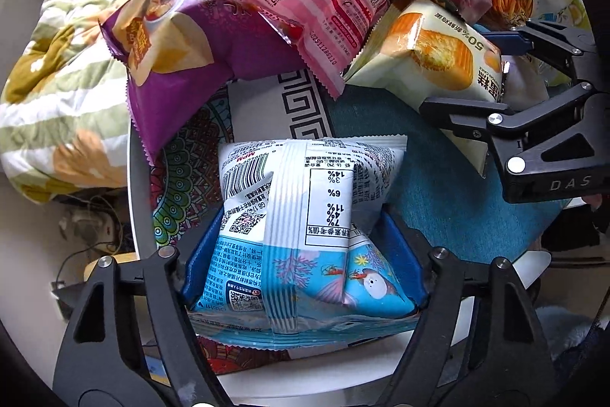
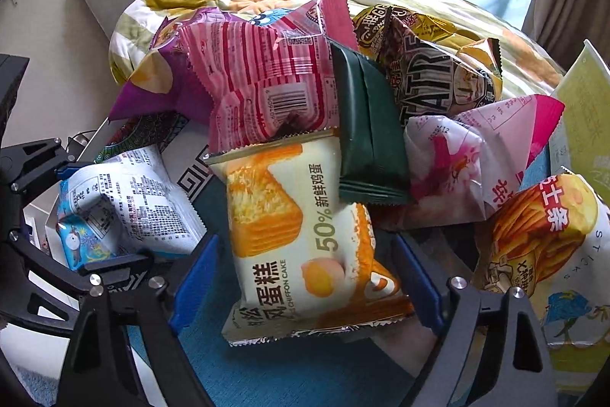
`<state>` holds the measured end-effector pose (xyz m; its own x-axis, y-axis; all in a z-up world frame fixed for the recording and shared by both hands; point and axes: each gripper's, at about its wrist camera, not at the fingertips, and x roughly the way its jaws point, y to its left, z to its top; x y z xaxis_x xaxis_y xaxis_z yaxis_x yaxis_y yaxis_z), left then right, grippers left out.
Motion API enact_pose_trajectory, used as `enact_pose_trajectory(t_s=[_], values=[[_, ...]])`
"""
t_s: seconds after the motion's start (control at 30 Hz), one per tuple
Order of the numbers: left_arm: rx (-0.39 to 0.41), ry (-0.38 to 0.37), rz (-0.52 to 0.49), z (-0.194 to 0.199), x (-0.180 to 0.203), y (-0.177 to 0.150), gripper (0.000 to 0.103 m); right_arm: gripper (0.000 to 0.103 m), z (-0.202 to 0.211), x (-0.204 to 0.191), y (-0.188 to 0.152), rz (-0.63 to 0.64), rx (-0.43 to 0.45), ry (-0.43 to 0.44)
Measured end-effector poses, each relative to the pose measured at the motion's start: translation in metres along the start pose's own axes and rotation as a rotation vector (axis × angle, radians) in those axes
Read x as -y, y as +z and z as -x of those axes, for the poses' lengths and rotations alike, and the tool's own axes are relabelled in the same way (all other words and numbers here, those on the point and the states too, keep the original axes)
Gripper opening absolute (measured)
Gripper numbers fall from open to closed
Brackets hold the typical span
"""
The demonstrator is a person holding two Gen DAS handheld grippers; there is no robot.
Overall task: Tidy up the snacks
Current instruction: 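Grasp the blue-white snack bag with the left tool while the right tool grasps the orange cake packet, then drop the blue-white bag into the box from the left tool while the right tool drops the cake packet in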
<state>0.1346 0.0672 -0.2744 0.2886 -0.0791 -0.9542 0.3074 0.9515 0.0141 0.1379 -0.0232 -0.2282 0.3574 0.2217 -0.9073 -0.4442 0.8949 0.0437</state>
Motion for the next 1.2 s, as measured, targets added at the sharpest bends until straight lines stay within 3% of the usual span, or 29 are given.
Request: enact_pose_trajectory(t_s=[0.07, 0.1, 0.2, 0.73, 1.2], values=[[0.002, 0.001, 0.000, 0.001, 0.001, 0.000, 0.074, 0.080, -0.002, -0.002, 0.003, 0.006, -0.001, -0.001], [0.003, 0.002, 0.000, 0.001, 0.002, 0.000, 0.073, 0.071, -0.003, -0.003, 0.003, 0.011, -0.003, -0.002], [0.008, 0.005, 0.000, 0.005, 0.006, -0.001, 0.071, 0.063, -0.005, -0.006, 0.003, 0.015, -0.008, 0.012], [0.058, 0.026, 0.041, 0.050, 0.015, -0.010, 0.069, 0.061, 0.029, -0.020, -0.025, -0.016, -0.015, 0.062], [0.194, 0.023, 0.017, 0.120, 0.034, 0.001, 0.069, 0.060, 0.109, -0.001, -0.027, -0.169, 0.119, 0.071]])
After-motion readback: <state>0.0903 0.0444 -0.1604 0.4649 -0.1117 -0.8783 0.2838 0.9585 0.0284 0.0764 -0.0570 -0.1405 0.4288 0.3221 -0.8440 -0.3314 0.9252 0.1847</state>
